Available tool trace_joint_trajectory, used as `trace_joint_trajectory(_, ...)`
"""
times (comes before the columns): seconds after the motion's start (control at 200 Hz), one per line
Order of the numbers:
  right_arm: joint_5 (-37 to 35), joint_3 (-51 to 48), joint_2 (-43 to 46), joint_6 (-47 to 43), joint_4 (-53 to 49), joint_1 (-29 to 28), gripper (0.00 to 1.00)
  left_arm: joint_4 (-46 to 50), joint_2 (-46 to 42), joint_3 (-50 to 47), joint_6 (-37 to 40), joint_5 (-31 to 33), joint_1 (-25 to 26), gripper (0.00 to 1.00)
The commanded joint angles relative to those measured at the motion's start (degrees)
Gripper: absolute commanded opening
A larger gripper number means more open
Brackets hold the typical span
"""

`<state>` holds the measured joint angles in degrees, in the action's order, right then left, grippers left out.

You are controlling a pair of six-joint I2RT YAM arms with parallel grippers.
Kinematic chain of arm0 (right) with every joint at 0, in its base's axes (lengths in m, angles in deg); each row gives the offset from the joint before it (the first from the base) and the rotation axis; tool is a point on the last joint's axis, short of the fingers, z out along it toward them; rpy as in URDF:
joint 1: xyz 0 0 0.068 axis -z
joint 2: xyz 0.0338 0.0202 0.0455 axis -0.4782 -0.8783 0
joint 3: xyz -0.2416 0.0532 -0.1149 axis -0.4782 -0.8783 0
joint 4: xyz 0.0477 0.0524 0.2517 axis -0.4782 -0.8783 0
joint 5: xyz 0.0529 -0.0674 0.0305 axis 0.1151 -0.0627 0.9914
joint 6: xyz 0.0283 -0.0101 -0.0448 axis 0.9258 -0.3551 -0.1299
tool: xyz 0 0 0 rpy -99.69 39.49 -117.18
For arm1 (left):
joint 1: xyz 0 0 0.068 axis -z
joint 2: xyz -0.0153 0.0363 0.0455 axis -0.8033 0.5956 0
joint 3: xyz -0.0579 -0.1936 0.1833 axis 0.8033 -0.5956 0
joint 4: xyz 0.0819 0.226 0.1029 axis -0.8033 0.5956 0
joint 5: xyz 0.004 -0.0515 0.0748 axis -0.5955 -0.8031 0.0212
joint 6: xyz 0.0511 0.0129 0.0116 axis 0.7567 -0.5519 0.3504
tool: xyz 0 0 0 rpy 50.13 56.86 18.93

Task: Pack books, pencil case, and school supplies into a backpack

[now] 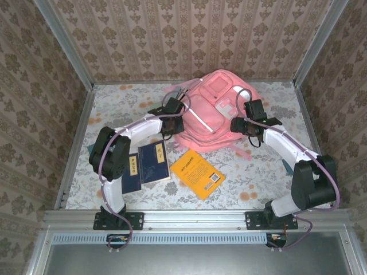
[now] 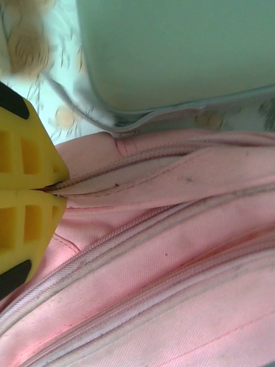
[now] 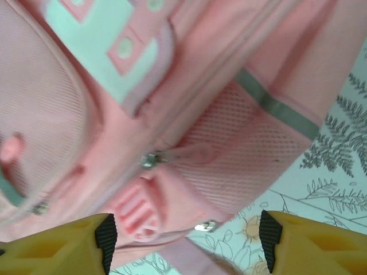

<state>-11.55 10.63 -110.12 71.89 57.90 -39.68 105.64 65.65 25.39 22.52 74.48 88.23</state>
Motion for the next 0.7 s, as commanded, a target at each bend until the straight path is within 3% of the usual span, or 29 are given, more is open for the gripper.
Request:
trace_joint_trajectory(0.0,1.82,-3.77,2.82,-0.20,1.24,0.18,0.67,3.29,-2.40,3.25,5.87,2.22,-1.40,0.07)
trace_joint_trajectory(0.09,3.11,-5.89,4.21,0.21,2.50,0.13,0.58,3.65,-2.65,3.53,8.05,2.60,-2.64,0.16)
trace_joint_trajectory(0.19,4.03,-7.37,4.22,0.32,3.52,0.18,0.59,4.55,-3.22,3.68,9.20,1.90,-3.29,0.22)
trace_joint_trajectory(0.29,3.84,-7.88,4.24,1.24,3.05,0.14,0.59,5.81,-4.62,3.14,8.29,0.65,-3.03,0.50)
trace_joint_trajectory(0.36,4.00,-9.24,4.23,3.24,3.93,0.27,0.59,5.81,-6.11,1.26,6.15,-0.60,-2.51,0.60)
trace_joint_trajectory(0.485,6.74,-11.62,4.24,6.79,7.18,0.86,0.64,5.41,-8.68,-2.97,2.65,-2.11,-0.29,0.66)
trace_joint_trajectory(0.695,14.17,-12.25,2.60,12.76,13.03,7.12,0.68,1.83,-9.70,-8.71,-3.05,-3.90,3.21,0.66)
